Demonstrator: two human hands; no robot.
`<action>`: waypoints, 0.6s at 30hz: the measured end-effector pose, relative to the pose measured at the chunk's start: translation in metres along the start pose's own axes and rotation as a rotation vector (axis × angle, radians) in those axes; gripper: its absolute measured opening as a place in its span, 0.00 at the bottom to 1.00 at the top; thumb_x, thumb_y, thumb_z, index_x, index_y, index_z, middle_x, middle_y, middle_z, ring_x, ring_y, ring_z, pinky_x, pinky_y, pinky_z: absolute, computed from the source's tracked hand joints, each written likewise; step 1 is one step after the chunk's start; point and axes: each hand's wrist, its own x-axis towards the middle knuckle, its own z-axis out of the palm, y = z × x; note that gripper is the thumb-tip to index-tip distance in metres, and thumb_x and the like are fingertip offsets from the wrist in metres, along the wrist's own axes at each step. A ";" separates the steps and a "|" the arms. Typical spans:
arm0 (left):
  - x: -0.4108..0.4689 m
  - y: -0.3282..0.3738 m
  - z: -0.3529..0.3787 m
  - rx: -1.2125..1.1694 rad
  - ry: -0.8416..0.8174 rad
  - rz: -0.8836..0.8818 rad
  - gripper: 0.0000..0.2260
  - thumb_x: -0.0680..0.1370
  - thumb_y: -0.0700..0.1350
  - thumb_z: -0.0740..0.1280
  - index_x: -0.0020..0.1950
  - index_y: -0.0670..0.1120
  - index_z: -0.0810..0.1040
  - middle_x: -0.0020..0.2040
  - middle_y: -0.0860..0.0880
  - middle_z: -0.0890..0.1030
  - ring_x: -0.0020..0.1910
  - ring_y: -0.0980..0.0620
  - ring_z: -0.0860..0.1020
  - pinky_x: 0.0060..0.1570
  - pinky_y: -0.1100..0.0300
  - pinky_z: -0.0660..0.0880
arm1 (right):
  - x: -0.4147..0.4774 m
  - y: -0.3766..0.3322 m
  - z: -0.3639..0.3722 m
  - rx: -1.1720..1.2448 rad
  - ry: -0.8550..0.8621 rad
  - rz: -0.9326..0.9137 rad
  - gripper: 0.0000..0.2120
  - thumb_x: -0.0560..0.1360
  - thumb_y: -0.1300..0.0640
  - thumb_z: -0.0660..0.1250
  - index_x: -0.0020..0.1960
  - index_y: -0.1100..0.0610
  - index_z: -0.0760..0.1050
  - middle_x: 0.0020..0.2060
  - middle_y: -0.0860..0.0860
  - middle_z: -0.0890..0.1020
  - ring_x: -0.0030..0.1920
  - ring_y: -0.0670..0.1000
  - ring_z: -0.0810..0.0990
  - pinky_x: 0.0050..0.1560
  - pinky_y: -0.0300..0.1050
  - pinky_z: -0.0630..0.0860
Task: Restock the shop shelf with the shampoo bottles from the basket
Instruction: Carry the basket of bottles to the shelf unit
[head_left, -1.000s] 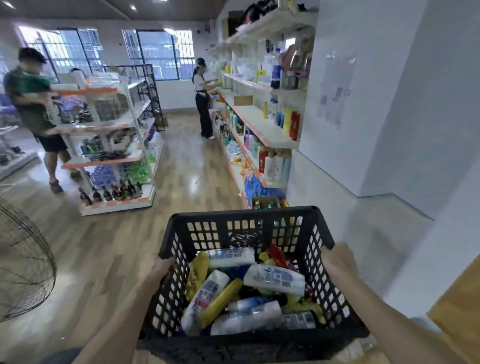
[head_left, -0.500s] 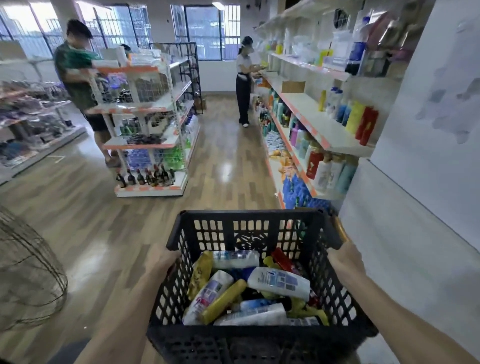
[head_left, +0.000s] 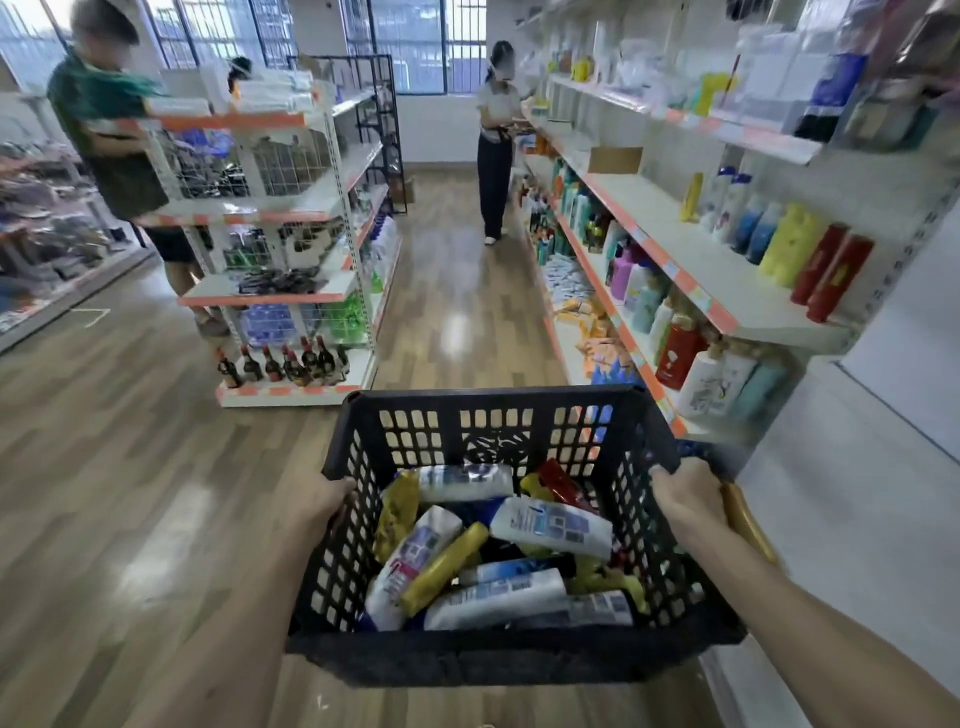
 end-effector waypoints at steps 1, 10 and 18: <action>0.015 0.008 0.002 0.004 0.006 0.012 0.08 0.74 0.38 0.70 0.38 0.33 0.81 0.31 0.40 0.80 0.23 0.49 0.73 0.25 0.61 0.71 | 0.011 -0.011 0.009 -0.004 -0.005 -0.005 0.17 0.79 0.54 0.65 0.60 0.66 0.77 0.57 0.63 0.81 0.57 0.64 0.80 0.54 0.52 0.75; 0.165 0.062 0.022 0.026 0.031 -0.072 0.08 0.72 0.40 0.72 0.42 0.34 0.81 0.37 0.38 0.84 0.31 0.44 0.80 0.31 0.55 0.75 | 0.107 -0.113 0.097 -0.021 -0.024 -0.003 0.11 0.79 0.57 0.65 0.50 0.66 0.78 0.48 0.62 0.82 0.45 0.62 0.80 0.46 0.50 0.75; 0.302 0.124 0.033 0.042 0.026 -0.069 0.08 0.69 0.42 0.74 0.40 0.36 0.81 0.35 0.41 0.84 0.35 0.42 0.83 0.36 0.50 0.80 | 0.187 -0.206 0.164 -0.047 -0.001 0.006 0.11 0.76 0.53 0.66 0.46 0.61 0.78 0.41 0.58 0.81 0.41 0.60 0.80 0.43 0.51 0.79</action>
